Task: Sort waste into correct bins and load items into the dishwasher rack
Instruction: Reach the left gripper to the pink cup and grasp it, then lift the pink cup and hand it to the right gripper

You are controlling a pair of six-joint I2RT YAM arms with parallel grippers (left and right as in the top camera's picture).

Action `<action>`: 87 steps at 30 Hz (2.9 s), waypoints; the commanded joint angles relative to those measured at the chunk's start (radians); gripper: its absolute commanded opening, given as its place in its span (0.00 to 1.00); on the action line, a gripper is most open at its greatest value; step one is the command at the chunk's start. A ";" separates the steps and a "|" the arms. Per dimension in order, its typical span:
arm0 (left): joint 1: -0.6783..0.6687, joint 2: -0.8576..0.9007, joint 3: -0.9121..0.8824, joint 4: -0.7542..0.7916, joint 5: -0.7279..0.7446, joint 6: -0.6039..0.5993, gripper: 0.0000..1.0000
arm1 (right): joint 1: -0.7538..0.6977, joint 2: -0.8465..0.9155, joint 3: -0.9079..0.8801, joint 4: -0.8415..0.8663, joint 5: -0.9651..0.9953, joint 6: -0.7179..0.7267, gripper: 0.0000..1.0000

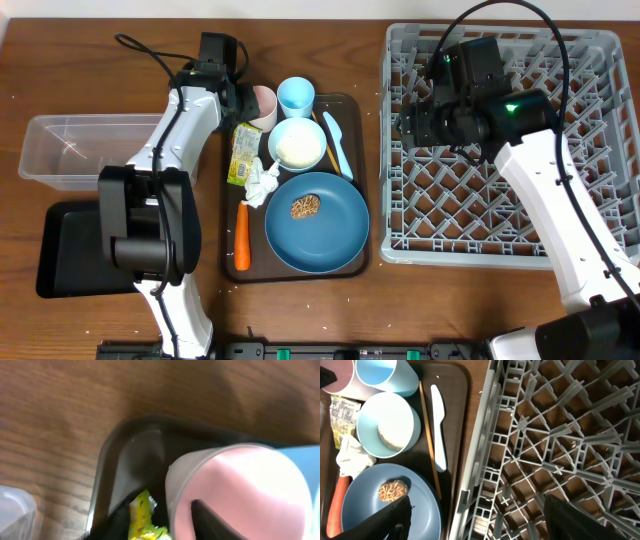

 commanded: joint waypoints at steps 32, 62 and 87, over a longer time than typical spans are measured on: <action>0.017 -0.196 0.008 -0.033 -0.005 0.027 0.06 | 0.016 -0.004 0.018 -0.011 0.003 0.002 0.80; 0.224 -0.486 0.007 -0.151 1.305 0.021 0.06 | -0.078 -0.010 0.018 0.451 -1.069 -0.317 0.80; 0.187 -0.486 0.007 -0.151 1.444 -0.024 0.06 | 0.137 -0.010 0.018 0.747 -0.998 -0.446 0.85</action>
